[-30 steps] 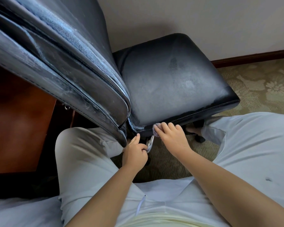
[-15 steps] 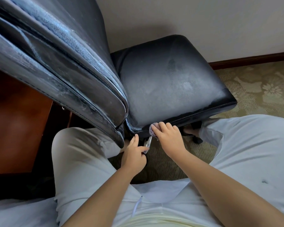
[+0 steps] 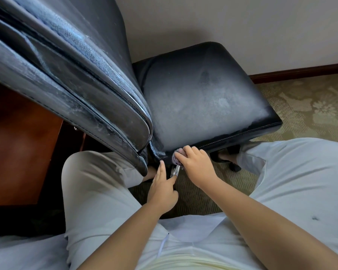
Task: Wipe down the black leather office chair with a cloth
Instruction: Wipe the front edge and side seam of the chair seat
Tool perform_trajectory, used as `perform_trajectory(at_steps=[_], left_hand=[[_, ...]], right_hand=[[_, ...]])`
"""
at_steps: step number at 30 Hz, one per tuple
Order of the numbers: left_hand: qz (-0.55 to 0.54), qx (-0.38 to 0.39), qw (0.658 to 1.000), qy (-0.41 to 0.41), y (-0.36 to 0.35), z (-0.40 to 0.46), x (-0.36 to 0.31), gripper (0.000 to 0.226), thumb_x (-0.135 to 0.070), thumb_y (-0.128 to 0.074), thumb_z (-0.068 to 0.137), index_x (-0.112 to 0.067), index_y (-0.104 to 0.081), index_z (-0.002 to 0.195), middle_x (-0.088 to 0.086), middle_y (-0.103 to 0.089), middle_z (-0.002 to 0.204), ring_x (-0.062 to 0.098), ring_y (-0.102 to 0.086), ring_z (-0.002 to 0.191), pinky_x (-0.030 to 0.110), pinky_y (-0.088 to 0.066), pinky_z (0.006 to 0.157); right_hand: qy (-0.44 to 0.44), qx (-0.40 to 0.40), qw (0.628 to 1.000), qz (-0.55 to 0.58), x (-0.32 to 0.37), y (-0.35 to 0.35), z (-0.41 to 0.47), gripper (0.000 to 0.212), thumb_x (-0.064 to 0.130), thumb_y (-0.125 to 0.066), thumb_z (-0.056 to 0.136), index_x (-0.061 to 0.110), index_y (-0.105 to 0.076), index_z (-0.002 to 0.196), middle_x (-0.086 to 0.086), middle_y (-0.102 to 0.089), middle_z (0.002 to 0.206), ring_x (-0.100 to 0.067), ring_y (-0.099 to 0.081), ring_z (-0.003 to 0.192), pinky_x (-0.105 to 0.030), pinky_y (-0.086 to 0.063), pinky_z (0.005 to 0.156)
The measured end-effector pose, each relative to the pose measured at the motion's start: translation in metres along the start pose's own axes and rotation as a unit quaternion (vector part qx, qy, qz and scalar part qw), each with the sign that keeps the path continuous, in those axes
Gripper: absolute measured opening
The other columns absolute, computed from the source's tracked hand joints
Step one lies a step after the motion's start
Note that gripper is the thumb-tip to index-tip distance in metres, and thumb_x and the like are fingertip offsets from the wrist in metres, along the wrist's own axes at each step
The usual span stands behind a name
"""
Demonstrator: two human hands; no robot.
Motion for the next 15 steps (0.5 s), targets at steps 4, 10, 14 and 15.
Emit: perform_trajectory(at_steps=[4, 10, 14, 15], left_hand=[[0.009, -0.013, 1.0, 0.01, 0.003, -0.002, -0.004, 0.054, -0.017, -0.049, 0.095, -0.024, -0.033, 0.147, 0.005, 0.022, 0.157, 0.023, -0.001, 0.147, 0.038, -0.031, 0.112], [-0.01, -0.041, 0.998, 0.035, 0.012, -0.002, 0.003, 0.039, -0.012, -0.045, 0.096, -0.017, -0.049, 0.134, 0.006, 0.01, 0.16, 0.023, -0.009, 0.147, 0.038, -0.031, 0.112], [-0.034, -0.046, 0.998, 0.024, 0.012, 0.0, 0.001, 0.04, -0.012, -0.046, 0.095, -0.015, -0.051, 0.134, 0.007, 0.008, 0.16, 0.024, -0.011, 0.146, 0.036, -0.03, 0.112], [-0.036, -0.046, 0.998, 0.022, 0.011, 0.001, 0.002, 0.04, -0.013, -0.047, 0.095, -0.016, -0.052, 0.134, 0.007, 0.008, 0.16, 0.023, -0.009, 0.147, 0.036, -0.029, 0.113]], right_hand=[[-0.007, 0.015, 1.0, 0.011, 0.016, -0.001, 0.021, 0.043, 0.019, -0.082, 0.059, 0.016, -0.067, 0.099, -0.004, -0.058, 0.085, -0.02, -0.053, 0.068, -0.029, -0.037, 0.052], [0.024, 0.022, 0.999, -0.025, 0.003, -0.01, -0.008, 0.061, 0.014, -0.081, 0.057, 0.014, -0.065, 0.115, -0.006, -0.06, 0.09, -0.023, -0.054, 0.069, -0.031, -0.039, 0.053], [0.033, 0.016, 0.999, -0.03, 0.014, -0.008, -0.005, 0.058, 0.018, -0.081, 0.057, 0.013, -0.065, 0.113, -0.006, -0.06, 0.091, -0.022, -0.054, 0.07, -0.031, -0.04, 0.054], [0.057, 0.027, 0.997, -0.031, 0.023, -0.011, -0.004, 0.058, 0.02, -0.081, 0.058, 0.014, -0.065, 0.114, -0.005, -0.061, 0.094, -0.022, -0.055, 0.072, -0.031, -0.04, 0.055]])
Point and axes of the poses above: each hand's wrist, its own z-axis towards the middle knuckle, its own y-axis out of the back of the hand, x = y × z, the point moved 7 cm from there along z, towards the middle knuckle
